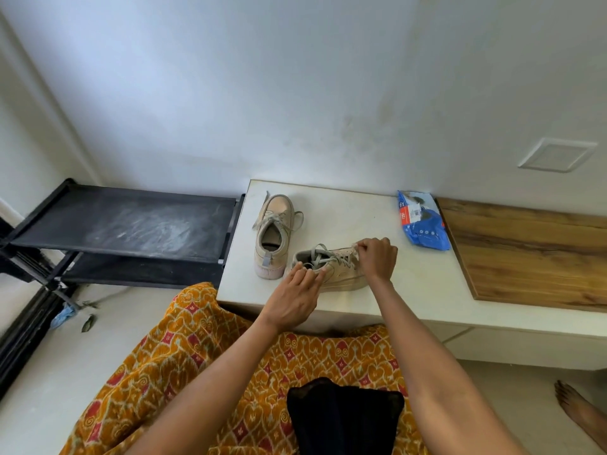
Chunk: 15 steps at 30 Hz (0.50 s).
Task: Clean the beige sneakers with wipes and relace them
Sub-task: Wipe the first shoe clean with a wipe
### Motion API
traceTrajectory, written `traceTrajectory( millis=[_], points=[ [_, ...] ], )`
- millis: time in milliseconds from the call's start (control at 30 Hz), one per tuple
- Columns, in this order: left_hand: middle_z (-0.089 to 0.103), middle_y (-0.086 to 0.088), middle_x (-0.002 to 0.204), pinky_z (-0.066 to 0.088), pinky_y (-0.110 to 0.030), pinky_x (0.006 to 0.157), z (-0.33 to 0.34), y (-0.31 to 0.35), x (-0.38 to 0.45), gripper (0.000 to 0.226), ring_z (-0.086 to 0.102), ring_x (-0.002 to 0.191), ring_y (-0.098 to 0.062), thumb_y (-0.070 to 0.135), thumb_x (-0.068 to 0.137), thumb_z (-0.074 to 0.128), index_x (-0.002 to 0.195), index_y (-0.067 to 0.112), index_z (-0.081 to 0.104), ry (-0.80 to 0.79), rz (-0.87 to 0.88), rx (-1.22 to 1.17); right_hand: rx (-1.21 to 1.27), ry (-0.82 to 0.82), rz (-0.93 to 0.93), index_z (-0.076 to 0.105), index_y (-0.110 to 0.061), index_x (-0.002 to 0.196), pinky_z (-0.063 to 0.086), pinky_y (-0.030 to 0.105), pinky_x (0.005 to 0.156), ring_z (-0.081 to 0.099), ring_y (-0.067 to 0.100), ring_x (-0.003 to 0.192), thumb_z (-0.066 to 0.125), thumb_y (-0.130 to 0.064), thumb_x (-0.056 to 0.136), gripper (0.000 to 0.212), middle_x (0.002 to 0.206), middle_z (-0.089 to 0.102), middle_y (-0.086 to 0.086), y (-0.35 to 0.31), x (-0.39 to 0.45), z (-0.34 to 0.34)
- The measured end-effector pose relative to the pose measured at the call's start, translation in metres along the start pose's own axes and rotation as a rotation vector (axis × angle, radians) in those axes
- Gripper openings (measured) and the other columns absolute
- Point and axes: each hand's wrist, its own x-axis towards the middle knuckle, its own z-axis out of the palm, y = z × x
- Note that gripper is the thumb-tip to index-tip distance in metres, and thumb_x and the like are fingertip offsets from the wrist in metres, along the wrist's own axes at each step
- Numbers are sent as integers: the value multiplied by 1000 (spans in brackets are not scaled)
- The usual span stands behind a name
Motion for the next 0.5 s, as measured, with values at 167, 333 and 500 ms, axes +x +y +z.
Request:
traceTrajectory(
  millis=[167,333,500],
  points=[
    [50,-9,107,35,-48,109,4,0,0,57,50,99,-27,26,94,31,144,2,23,-17,-19,-8,-16,-24,-83,74,-22,102,35,35,78,54,23,92,58,-26,91,19,91,73,2,26,-13,-2],
    [49,-10,99,40,-47,105,0,-5,4,56,46,91,-27,25,91,30,140,-2,29,-3,15,21,-39,-3,188,72,-16,107,36,36,83,51,26,104,53,-18,94,23,103,70,8,27,14,-9],
    [48,-10,93,43,-47,102,1,-1,7,54,43,87,-27,23,89,31,136,-3,34,8,-4,44,11,-64,-4,73,-18,103,35,37,84,52,26,100,54,-19,93,21,98,72,6,-2,7,3]
  ],
)
